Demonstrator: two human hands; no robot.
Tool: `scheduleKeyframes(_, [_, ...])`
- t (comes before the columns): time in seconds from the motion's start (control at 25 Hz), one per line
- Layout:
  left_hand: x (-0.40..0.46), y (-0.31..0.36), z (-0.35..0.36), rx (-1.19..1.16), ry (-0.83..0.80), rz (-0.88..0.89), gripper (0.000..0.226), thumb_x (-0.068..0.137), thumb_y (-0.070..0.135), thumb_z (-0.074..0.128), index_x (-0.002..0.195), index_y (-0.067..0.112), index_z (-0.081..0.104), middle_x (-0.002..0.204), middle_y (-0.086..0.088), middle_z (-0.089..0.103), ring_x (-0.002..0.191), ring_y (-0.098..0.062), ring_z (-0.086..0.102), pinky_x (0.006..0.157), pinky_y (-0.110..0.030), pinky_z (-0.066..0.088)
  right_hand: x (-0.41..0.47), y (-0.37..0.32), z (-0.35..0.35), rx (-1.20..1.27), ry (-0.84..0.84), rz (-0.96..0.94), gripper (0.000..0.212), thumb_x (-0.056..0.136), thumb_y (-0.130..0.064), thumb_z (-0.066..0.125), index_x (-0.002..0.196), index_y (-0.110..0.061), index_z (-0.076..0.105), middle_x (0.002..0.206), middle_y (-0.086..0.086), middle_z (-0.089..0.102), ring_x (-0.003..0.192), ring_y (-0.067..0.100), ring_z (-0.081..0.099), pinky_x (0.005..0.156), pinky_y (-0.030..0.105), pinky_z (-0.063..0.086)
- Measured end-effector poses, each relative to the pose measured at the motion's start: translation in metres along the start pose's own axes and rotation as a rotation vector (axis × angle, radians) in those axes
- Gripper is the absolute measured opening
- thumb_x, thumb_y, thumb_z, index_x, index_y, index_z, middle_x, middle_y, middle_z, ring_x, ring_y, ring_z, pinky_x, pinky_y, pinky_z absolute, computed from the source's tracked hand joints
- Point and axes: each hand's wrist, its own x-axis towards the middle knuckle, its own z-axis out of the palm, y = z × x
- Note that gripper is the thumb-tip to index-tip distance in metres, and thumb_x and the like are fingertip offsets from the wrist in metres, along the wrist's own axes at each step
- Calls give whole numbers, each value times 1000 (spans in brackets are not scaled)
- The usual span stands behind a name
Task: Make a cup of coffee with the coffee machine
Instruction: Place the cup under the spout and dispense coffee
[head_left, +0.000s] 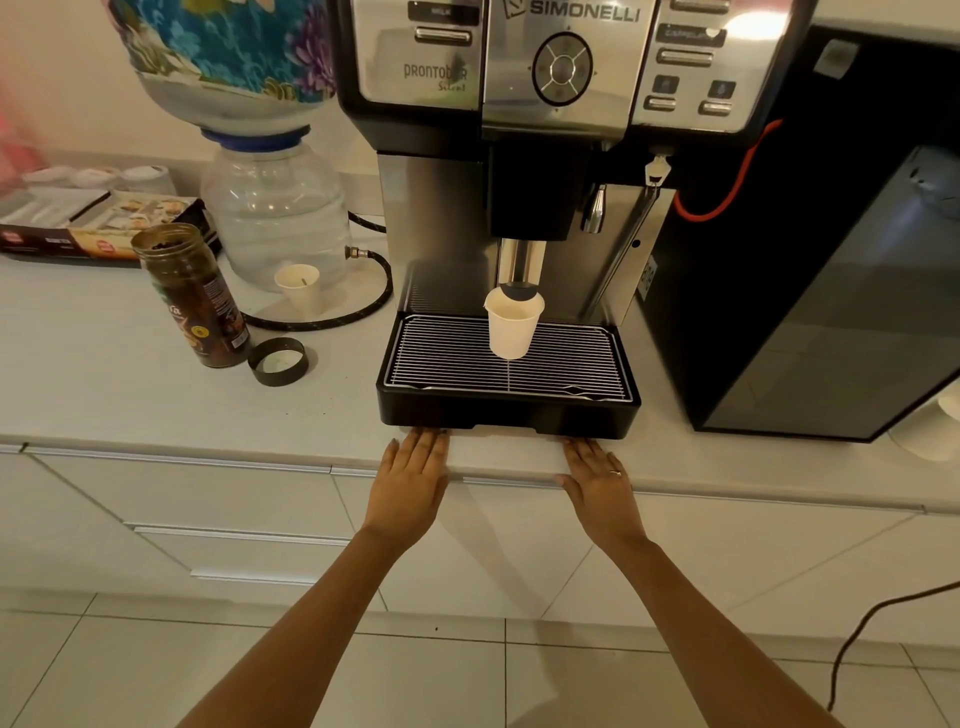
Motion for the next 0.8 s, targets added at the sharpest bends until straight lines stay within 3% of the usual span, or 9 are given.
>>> scheduleKeyframes(0.44, [-2, 0, -1, -12, -3, 8, 56, 98, 33, 44, 148, 10, 29, 153, -11, 31, 143, -30, 22, 116, -50, 20, -1, -4, 0, -22, 26, 16, 50, 97, -27, 47, 142, -9, 36, 148, 11, 39, 139, 27, 33, 114, 43, 21])
scheduleKeyframes(0.8, [-2, 0, 0, -23, -6, 1, 56, 100, 34, 38, 149, 12, 24, 156, -9, 25, 145, -28, 17, 118, -48, 15, -2, -2, -1, -38, -3, 3, 50, 99, -26, 42, 145, -11, 30, 152, 8, 32, 142, 23, 25, 116, 39, 15])
